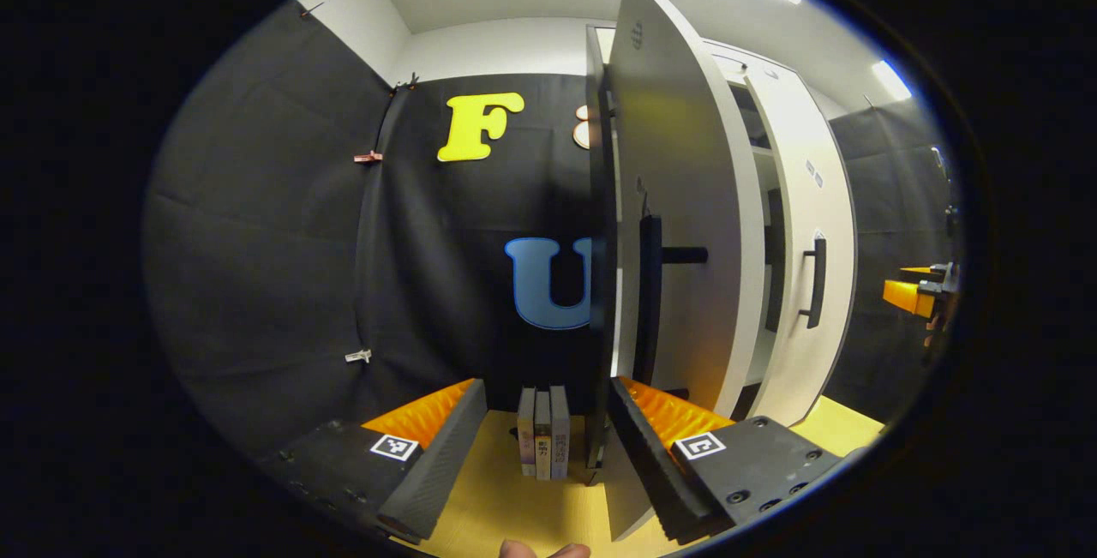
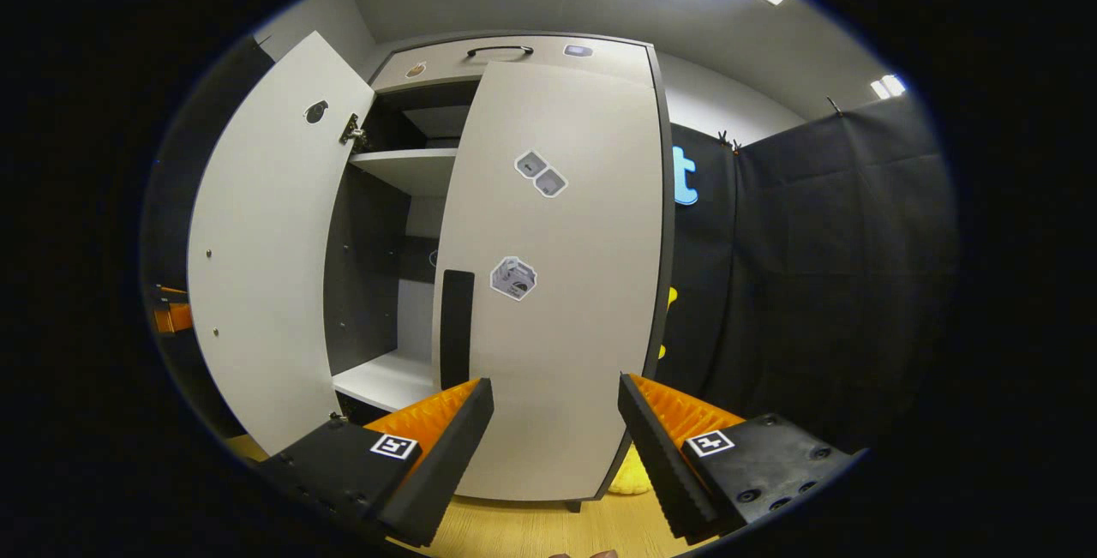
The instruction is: Grasp the bottle in the cabinet with the left hand and place it on the coaster, then close the right door with the right hand and the left door with the left hand.
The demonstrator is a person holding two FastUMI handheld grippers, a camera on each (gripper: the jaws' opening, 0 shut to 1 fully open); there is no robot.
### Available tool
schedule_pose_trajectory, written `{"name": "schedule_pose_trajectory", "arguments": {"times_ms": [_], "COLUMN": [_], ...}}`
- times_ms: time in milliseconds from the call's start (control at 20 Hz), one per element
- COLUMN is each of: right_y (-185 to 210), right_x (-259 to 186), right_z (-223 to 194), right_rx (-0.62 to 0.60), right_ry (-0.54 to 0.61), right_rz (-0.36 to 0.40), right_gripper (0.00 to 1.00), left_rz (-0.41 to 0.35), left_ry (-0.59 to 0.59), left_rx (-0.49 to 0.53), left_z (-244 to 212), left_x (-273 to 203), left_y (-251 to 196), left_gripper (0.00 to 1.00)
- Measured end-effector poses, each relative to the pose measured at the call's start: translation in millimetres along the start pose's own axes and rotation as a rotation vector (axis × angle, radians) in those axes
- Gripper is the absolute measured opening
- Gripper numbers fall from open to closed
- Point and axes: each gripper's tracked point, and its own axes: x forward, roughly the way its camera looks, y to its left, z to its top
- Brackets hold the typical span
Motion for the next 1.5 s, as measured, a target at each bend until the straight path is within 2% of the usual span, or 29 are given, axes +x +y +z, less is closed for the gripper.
{"name": "schedule_pose_trajectory", "arguments": {"times_ms": [700, 1000, 1150, 1300, 1500], "right_y": [-16.5, -30.6, -38.6, -49.1, -49.3], "right_x": [-28.5, -35.6, -41.9, -44.9, -44.0], "right_z": [-17.1, -17.1, -17.1, -14.7, -13.9], "right_rx": [0.015, 0.016, 0.025, 0.035, 0.039], "right_ry": [0.035, 0.035, 0.040, 0.042, 0.043], "right_rz": [0.054, 0.036, 0.018, 0.014, 0.022], "right_gripper": [0.98, 0.98, 0.98, 0.98, 0.98], "left_rz": [-0.052, -0.129, -0.167, -0.177, -0.167], "left_ry": [0.010, -0.008, -0.005, -0.004, -0.008], "left_rx": [0.008, 0.059, 0.012, -0.033, -0.029], "left_z": [0.2, 3.5, -0.7, -1.7, -1.0], "left_x": [-1.4, 29.6, 55.4, 68.9, 79.6], "left_y": [-79.2, -140.6, -172.1, -189.1, -199.1], "left_gripper": [0.93, 0.93, 0.94, 0.93, 0.94]}}
